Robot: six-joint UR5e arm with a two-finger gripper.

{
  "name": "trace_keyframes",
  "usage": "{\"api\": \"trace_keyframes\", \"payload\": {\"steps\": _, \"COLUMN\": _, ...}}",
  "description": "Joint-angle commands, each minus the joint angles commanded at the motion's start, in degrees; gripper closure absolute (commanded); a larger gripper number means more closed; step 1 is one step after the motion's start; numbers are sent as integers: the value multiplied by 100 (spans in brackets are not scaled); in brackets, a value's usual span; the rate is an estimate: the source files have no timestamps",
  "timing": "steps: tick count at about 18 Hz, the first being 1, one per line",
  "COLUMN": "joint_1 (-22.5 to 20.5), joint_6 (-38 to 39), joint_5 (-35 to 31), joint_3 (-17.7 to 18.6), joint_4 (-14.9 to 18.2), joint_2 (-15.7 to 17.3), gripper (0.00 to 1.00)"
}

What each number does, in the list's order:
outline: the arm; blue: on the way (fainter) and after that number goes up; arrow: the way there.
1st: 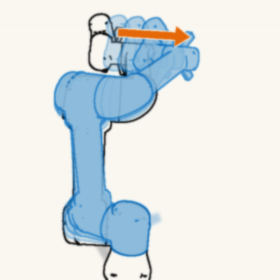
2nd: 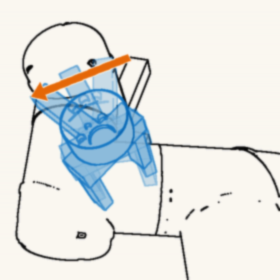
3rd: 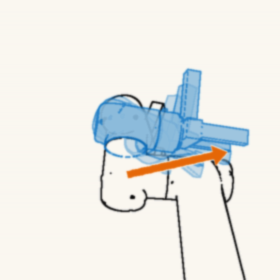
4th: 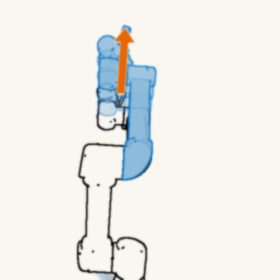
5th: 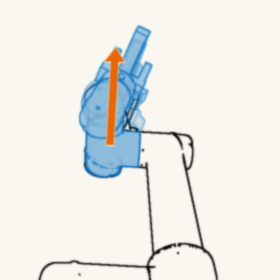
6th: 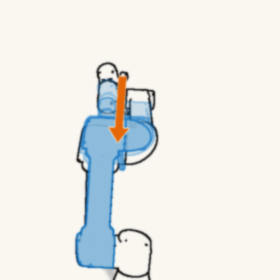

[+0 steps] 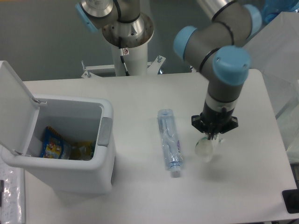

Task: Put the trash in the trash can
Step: 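Lift the plastic bag and carry it over the white bin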

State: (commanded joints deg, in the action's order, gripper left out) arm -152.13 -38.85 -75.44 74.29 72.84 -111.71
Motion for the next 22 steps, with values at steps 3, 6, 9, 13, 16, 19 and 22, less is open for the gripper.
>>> {"api": "trace_keyframes", "payload": {"steps": 3, "joint_1": -62, "joint_6": 44, "joint_5": 686, "joint_3": -441, "joint_4": 353, "joint_2": 44, "gripper": 100}}
{"api": "trace_keyframes", "payload": {"steps": 6, "joint_1": -10, "joint_6": 229, "joint_5": 1258, "joint_3": -451, "joint_4": 327, "joint_2": 360, "gripper": 100}}
{"api": "trace_keyframes", "payload": {"steps": 9, "joint_1": 236, "joint_6": 237, "joint_5": 1925, "joint_3": -433, "joint_4": 319, "joint_2": 552, "gripper": 100}}
{"api": "trace_keyframes", "payload": {"steps": 13, "joint_1": 552, "joint_6": 526, "joint_5": 2586, "joint_3": -276, "joint_4": 319, "joint_2": 975, "gripper": 100}}
{"api": "trace_keyframes", "payload": {"steps": 16, "joint_1": 816, "joint_6": 764, "joint_5": 2710, "joint_3": -214, "joint_4": 292, "joint_2": 1177, "gripper": 100}}
{"api": "trace_keyframes", "payload": {"steps": 19, "joint_1": 1141, "joint_6": 958, "joint_5": 2684, "joint_3": -170, "joint_4": 213, "joint_2": 1309, "gripper": 100}}
{"api": "trace_keyframes", "payload": {"steps": 22, "joint_1": 1361, "joint_6": 1019, "joint_5": 2666, "joint_3": 41, "joint_4": 204, "joint_2": 1467, "gripper": 100}}
